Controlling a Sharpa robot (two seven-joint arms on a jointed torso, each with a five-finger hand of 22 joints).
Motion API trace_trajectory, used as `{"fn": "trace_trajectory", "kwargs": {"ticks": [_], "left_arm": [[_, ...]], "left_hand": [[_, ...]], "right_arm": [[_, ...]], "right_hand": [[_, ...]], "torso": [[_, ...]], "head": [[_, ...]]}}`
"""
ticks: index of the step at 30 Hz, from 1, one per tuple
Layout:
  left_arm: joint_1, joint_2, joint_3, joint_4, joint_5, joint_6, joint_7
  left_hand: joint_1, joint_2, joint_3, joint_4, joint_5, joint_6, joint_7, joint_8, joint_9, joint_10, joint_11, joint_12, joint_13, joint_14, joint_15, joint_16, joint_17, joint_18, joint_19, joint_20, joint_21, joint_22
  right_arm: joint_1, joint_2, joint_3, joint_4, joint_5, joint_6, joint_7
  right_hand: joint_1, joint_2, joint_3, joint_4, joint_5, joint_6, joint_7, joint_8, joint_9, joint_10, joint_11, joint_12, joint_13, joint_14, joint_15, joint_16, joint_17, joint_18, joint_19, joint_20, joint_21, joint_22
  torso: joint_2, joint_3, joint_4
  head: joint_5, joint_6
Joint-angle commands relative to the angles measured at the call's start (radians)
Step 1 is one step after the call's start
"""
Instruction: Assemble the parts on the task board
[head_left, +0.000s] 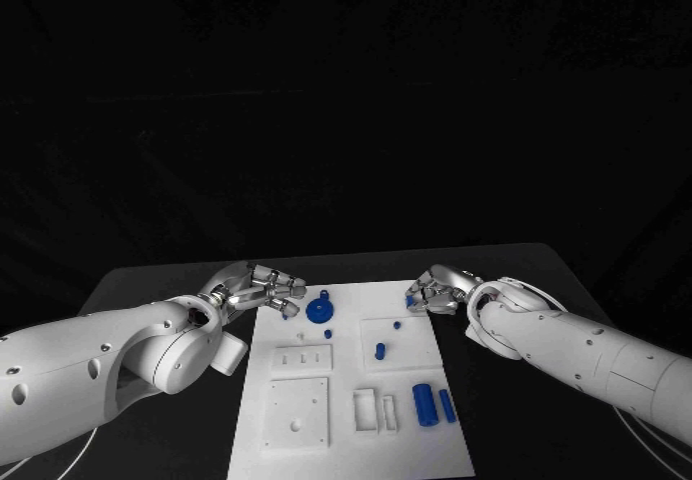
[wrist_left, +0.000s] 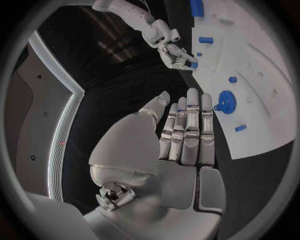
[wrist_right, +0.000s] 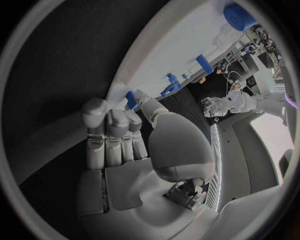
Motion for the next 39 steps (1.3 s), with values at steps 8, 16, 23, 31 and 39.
{"fn": "trace_trajectory", "kwargs": {"ticks": [8,16,23,31,39], "left_arm": [[0.001,-0.001,0.001,0.004,-0.005,0.014,0.007],[0.001,-0.002,0.001,0.005,-0.006,0.014,0.006],[0.002,-0.001,0.002,0.003,-0.012,0.022,0.0],[0.003,0.006,0.003,-0.006,-0.015,0.016,-0.05],[0.022,0.042,0.003,-0.043,-0.017,0.016,-0.156]], "left_hand": [[-0.003,-0.007,0.003,-0.004,0.0,-0.007,0.001,-0.002,-0.001,-0.004,-0.002,-0.001,0.0,-0.002,0.006,-0.005,-0.002,-0.001,-0.005,0.001,0.003,-0.001],[-0.003,-0.007,0.003,-0.004,0.0,-0.007,0.001,-0.002,-0.001,-0.004,-0.002,-0.001,0.0,-0.002,0.006,-0.005,-0.002,-0.001,-0.005,0.001,0.003,-0.001],[-0.001,0.001,0.004,-0.001,0.0,0.009,-0.005,0.0,0.001,0.014,-0.009,0.0,0.0,0.002,0.004,-0.002,0.0,-0.001,-0.003,-0.001,0.007,-0.004],[-0.017,0.019,-0.01,0.02,-0.008,0.076,-0.032,0.003,0.008,0.09,-0.037,0.0,0.0,0.033,-0.013,0.022,0.012,-0.005,0.02,-0.013,0.019,-0.001],[-0.051,0.017,-0.043,0.073,-0.024,0.108,-0.051,-0.001,-0.001,0.143,-0.055,-0.001,0.0,0.067,-0.029,0.054,0.035,-0.015,0.067,-0.031,0.01,-0.013]], "right_arm": [[-0.002,0.005,-0.001,-0.001,-0.013,0.01,0.0],[-0.004,0.005,-0.001,0.004,-0.019,-0.021,-0.017],[-0.004,0.0,-0.001,0.034,-0.038,-0.075,-0.054],[-0.001,-0.024,-0.001,0.111,-0.079,-0.133,-0.121],[0.022,-0.042,-0.001,0.207,-0.118,-0.151,-0.186]], "right_hand": [[-0.011,0.003,0.009,0.006,-0.01,0.017,-0.005,0.002,0.001,0.008,-0.003,0.006,0.005,0.001,-0.003,0.001,0.003,0.003,0.006,-0.004,0.004,0.089],[-0.009,0.005,0.006,0.012,0.0,0.038,-0.011,0.002,0.002,0.011,-0.007,0.008,0.008,0.002,-0.006,0.003,0.006,0.002,0.007,-0.006,0.005,0.089],[-0.015,0.003,0.007,0.018,0.032,0.056,-0.017,0.002,0.003,0.016,-0.012,0.011,0.012,0.004,-0.009,0.004,0.009,0.002,0.01,-0.01,0.01,0.09],[-0.014,-0.003,0.025,0.027,0.026,0.067,-0.02,0.001,0.003,0.019,-0.015,0.009,0.014,0.005,-0.011,0.001,0.008,0.002,0.013,-0.012,0.015,0.091],[-0.011,-0.019,0.048,0.043,0.022,0.071,-0.021,0.002,0.003,0.021,-0.016,0.007,0.014,0.006,-0.012,0.0,0.008,0.002,0.014,-0.012,0.017,0.091]], "torso": [[0.001,0.0005,0.0007],[0.0,0.0009,-0.0004],[0.0,0.0014,-0.0013],[-0.003,0.0009,-0.0033],[-0.018,-0.0039,-0.0142]], "head": [[-0.001,-0.003],[-0.001,-0.004],[-0.001,-0.003],[0.003,0.003],[0.018,0.008]]}}
